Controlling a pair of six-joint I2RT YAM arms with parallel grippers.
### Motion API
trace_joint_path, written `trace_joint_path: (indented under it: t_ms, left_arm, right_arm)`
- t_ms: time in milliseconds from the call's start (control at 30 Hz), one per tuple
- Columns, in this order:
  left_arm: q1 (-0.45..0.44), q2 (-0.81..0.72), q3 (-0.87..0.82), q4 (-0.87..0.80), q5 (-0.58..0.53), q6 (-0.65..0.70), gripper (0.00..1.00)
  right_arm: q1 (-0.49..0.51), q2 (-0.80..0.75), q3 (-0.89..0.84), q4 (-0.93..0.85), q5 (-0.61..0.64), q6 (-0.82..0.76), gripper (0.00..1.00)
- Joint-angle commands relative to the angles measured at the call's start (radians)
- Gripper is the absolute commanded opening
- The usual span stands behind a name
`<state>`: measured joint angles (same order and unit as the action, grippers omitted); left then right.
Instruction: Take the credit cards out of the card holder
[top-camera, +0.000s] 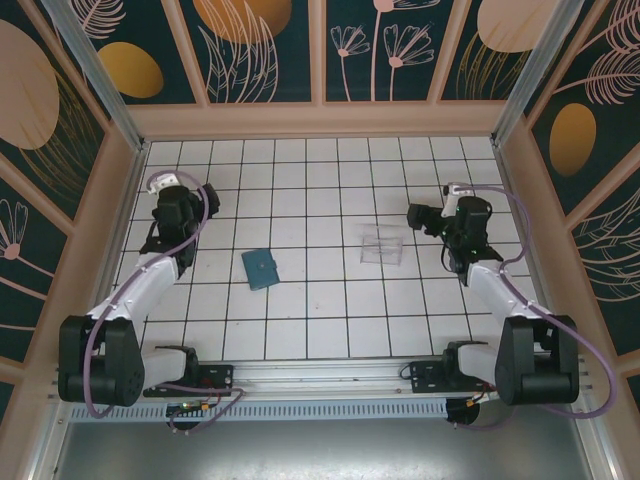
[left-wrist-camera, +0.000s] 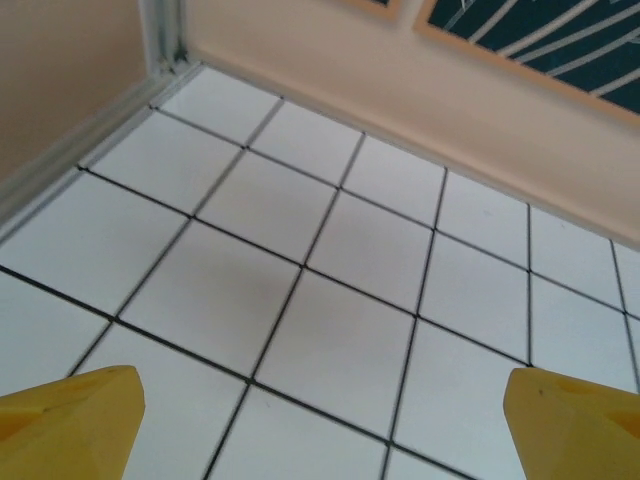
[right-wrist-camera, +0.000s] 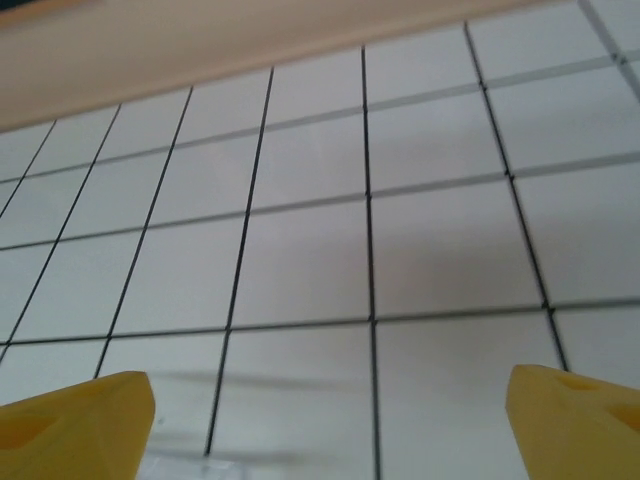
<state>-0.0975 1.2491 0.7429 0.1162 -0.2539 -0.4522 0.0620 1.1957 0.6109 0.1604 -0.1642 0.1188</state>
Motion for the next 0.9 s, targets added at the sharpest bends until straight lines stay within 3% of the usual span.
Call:
trace_joint_path:
  t_ms: [0,267,400,600,867]
  left_arm:
    - [-0.004,-0.001,0.098,-0.274,0.117,-0.039,0.93]
    - [-0.004,0.029,0.3,-0.58,0.279,0.096,0.94]
    - [-0.004,0.027,0.25,-0.527,0.303,0.157,0.93]
    - [-0.004,0.006,0.191,-0.474,0.316,0.106,0.93]
    - [-0.004,-0.065,0.153,-0.454,0.256,0.101,0.94]
  right_arm:
    - [0.039,-0.017,0.081,-0.295,0.023,0.112,0.87]
    - [0.087,0.016,0.173,-0.553,0.046,0.156,0.72]
    - [0.106,0.027,0.177,-0.573,0.04,0.178,0.61]
    - [0.148,0.094,0.197,-0.579,0.047,0.197,0.42]
    - [0.187,0.185,0.235,-0.567,0.07,0.205,0.33]
